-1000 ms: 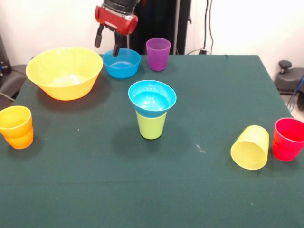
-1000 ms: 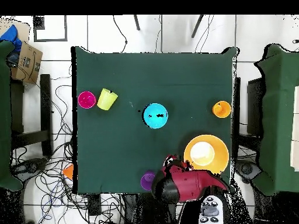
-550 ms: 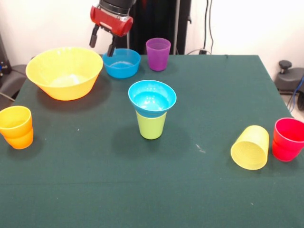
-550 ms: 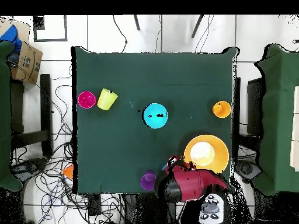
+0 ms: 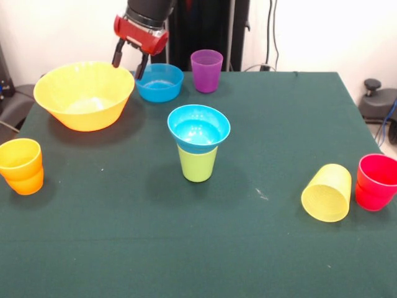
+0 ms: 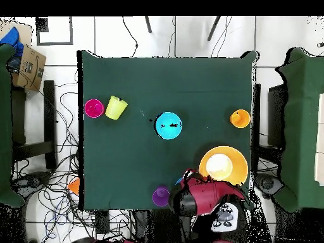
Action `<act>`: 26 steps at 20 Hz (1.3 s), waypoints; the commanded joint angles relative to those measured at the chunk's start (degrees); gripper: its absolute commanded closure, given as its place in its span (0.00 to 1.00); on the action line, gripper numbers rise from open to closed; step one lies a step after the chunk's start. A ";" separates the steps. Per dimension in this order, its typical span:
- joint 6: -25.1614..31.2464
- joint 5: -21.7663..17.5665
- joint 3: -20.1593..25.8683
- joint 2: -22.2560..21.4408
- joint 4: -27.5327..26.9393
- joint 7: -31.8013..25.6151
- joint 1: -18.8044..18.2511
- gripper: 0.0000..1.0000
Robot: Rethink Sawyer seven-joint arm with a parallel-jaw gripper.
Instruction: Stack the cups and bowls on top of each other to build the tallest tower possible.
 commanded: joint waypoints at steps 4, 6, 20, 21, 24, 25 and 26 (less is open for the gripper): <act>-5.31 0.46 1.66 4.68 -5.14 3.51 2.38 0.00; -5.85 0.71 1.01 5.21 -5.43 3.64 3.02 0.00; -14.77 4.76 -3.05 9.96 -6.22 5.70 6.06 0.00; -15.46 5.16 -3.53 10.42 -6.35 5.62 6.37 0.00; -16.98 6.05 -4.58 11.17 -6.41 5.10 7.00 0.00; -17.40 6.32 -4.86 11.39 -6.36 4.93 7.14 0.00; -17.81 6.60 -5.13 11.60 -6.31 4.77 7.28 0.00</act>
